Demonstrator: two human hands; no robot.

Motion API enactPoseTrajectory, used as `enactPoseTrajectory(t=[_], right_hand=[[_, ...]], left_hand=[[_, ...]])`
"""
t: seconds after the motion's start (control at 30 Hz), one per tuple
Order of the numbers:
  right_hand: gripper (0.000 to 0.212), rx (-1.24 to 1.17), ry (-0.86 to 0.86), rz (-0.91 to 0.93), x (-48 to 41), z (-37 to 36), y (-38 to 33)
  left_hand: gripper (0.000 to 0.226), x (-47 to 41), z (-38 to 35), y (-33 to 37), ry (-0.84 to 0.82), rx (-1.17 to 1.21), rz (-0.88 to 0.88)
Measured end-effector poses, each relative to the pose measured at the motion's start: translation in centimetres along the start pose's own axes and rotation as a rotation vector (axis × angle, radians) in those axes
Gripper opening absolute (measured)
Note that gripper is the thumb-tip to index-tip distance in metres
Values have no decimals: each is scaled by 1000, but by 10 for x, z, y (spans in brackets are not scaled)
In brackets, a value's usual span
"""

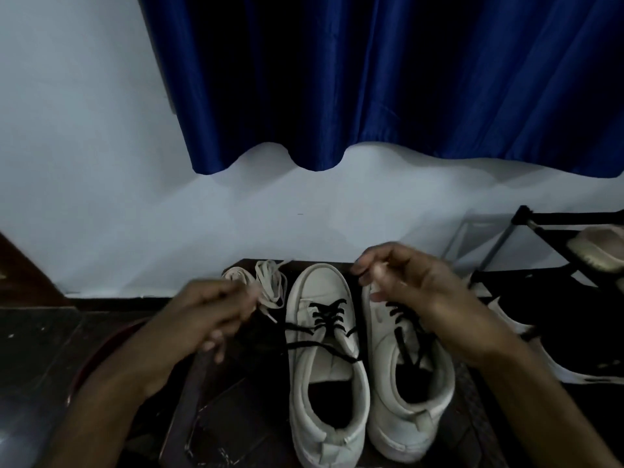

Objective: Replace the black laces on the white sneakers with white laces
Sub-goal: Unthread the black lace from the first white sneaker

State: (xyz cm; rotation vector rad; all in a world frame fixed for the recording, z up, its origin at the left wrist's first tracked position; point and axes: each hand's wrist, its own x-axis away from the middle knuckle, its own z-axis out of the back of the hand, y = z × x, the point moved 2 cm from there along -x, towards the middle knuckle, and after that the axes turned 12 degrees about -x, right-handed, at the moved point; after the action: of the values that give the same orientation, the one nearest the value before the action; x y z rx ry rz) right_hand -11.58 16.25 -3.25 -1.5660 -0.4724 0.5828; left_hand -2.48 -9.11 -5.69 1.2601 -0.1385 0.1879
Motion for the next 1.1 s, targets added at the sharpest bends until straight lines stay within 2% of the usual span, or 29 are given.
enactPoseTrajectory(t=[0.07, 0.13, 0.2, 0.3, 0.37, 0.4, 0.5, 0.57, 0.63, 0.7, 0.8, 0.87, 0.93, 1.0, 1.1], right_hand=[[24, 252, -277, 12, 6, -7, -1], [31, 363, -429, 3, 12, -8, -2], [28, 425, -439, 23, 13, -7, -1], [16, 407, -401, 72, 11, -4, 3], [11, 261, -341, 93, 10, -2, 3], [11, 117, -309, 102, 11, -2, 1], [16, -400, -168, 124, 8, -1, -6], [10, -576, 81, 120, 2, 4, -6], [5, -442, 373, 97, -6, 12, 2], [6, -79, 527, 56, -12, 15, 12], [9, 452, 419, -45, -18, 9, 22], [24, 726, 359, -71, -19, 4, 26], [35, 802, 387, 19, -18, 0, 22], [33, 715, 367, 180, -18, -5, 11], [23, 615, 96, 266, -19, -10, 3]], left_hand=[[41, -2, -11, -7, -91, -274, 47], [37, -4, -18, -11, -123, -540, 44], [33, -7, -21, -15, -48, -761, 15], [22, -8, -24, -11, 245, -798, -92], [11, -9, -31, -3, 463, -724, -224], [10, -10, -36, 0, 502, -649, -285], [4, -10, -53, 5, 420, -425, -368], [6, -9, -64, 3, 355, -373, -404], [5, -9, -72, 2, 344, -347, -455], [8, -8, -74, 1, 383, -322, -501], [18, -5, -69, -1, 429, -301, -528], [20, -3, -64, 0, 408, -269, -540], [17, -1, -61, 4, 342, -306, -580], [16, -1, -63, 6, 254, -418, -611], [30, -4, -72, 5, 145, -556, -581]])
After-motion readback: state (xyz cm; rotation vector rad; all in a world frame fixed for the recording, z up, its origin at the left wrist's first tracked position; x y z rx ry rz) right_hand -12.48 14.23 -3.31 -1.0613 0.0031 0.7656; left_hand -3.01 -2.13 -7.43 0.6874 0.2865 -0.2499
